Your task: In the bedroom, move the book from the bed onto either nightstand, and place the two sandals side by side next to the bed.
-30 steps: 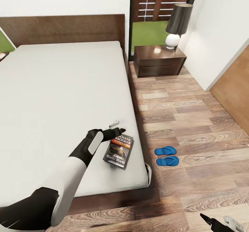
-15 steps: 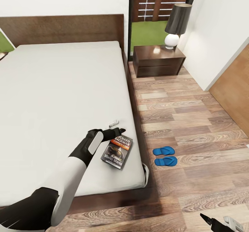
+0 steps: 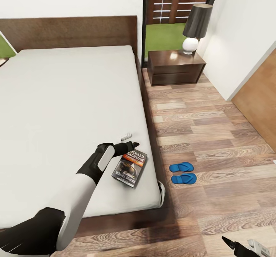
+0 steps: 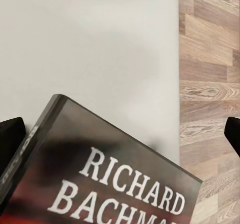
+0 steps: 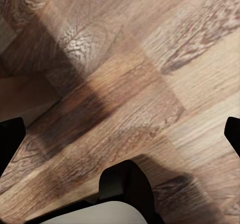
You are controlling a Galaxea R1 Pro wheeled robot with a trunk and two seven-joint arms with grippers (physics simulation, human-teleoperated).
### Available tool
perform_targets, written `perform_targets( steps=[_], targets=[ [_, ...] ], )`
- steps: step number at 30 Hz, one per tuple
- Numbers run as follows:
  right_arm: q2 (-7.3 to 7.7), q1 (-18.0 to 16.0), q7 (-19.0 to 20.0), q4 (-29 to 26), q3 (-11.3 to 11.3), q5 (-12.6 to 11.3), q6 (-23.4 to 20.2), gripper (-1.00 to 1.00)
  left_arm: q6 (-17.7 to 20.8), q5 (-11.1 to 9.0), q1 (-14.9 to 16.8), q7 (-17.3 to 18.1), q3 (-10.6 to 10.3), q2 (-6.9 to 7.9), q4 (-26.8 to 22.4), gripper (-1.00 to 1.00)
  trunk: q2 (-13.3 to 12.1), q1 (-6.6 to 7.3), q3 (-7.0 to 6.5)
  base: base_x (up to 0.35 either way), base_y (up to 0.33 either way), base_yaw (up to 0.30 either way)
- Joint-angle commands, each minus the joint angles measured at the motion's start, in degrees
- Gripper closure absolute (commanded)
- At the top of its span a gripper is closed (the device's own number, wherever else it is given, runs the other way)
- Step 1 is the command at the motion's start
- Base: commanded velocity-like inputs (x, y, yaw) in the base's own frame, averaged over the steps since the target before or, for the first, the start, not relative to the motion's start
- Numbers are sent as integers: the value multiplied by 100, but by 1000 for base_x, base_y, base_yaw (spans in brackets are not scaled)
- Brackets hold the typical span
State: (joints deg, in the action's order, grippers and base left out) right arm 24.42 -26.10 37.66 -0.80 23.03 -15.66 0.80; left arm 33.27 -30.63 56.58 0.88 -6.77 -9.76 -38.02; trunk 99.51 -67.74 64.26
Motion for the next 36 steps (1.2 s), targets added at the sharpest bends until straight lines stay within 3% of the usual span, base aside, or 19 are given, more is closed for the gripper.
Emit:
perform_targets(
  steps=[1,36],
  targets=[
    [2,-3,22,10,-27,-51,8,-100,21,4,2,9,0,0,-4,-100,2,0,3,0,0,0],
    [2,-1,22,10,-27,-51,8,-100,21,-1,2,9,-7,0,-4,-100,2,0,3,-26,-15,0]
  ],
)
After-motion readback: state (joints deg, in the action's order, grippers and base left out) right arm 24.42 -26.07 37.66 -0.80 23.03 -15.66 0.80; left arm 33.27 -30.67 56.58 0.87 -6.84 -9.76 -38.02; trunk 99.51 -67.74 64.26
